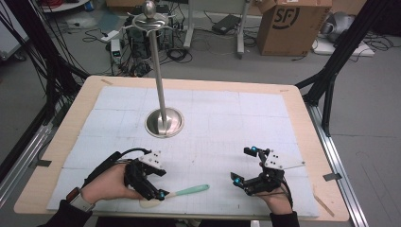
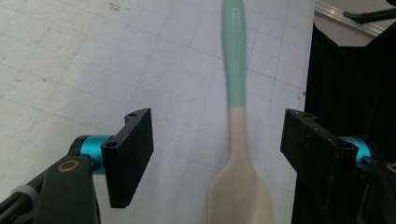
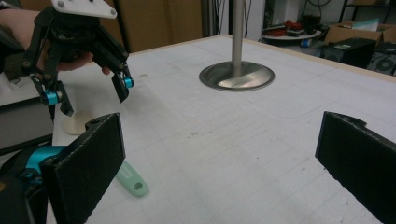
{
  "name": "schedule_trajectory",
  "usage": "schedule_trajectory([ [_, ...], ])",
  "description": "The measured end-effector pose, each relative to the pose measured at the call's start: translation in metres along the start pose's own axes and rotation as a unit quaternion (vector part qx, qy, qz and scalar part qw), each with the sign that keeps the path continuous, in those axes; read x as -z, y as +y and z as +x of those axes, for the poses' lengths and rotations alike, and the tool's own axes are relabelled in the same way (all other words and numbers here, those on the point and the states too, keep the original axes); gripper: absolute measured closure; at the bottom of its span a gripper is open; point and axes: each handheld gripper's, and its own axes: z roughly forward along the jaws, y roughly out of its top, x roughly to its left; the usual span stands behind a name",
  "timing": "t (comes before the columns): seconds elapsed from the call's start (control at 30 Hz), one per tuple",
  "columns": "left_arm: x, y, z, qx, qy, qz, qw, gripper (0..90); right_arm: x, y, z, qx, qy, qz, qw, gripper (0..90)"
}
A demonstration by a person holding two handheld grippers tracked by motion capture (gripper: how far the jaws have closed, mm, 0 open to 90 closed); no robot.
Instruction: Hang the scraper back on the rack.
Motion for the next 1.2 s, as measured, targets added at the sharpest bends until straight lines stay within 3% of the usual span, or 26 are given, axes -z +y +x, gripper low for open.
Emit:
schedule_trajectory([
  [0.23, -0.015, 0.006, 0.003, 0.012, -0.007, 0.037, 0.9992, 30.8, 0.0, 0.001, 0.001, 0.004, 0.001, -0.003, 1.0, 0.3],
  [0.33, -0.017, 0.008, -0.002, -0.004, -0.012, 0.048, 0.9988, 34.8, 0.0, 0.0, 0.001, 0.004, 0.003, 0.0, 1.0, 0.3],
  [0.47, -0.019, 0.011, -0.01, -0.026, 0.005, 0.066, 0.9975, 39.7, 0.0, 0.0, 0.002, 0.005, 0.003, 0.001, 1.0, 0.3],
  [0.6, -0.021, 0.015, -0.015, -0.044, 0.0, 0.084, 0.9955, 46.6, 0.0, 0.0, 0.003, 0.005, 0.003, 0.003, 1.0, 0.3],
  [0.87, -0.025, 0.019, -0.012, -0.044, -0.002, 0.113, 0.9926, 57.3, -0.001, -0.001, 0.005, 0.011, 0.001, 0.01, 0.9999, 0.3],
  [1.2, -0.027, 0.022, -0.018, -0.055, 0.019, 0.13, 0.9899, 64.5, -0.003, -0.001, 0.005, 0.01, 0.001, 0.011, 0.9999, 0.3],
])
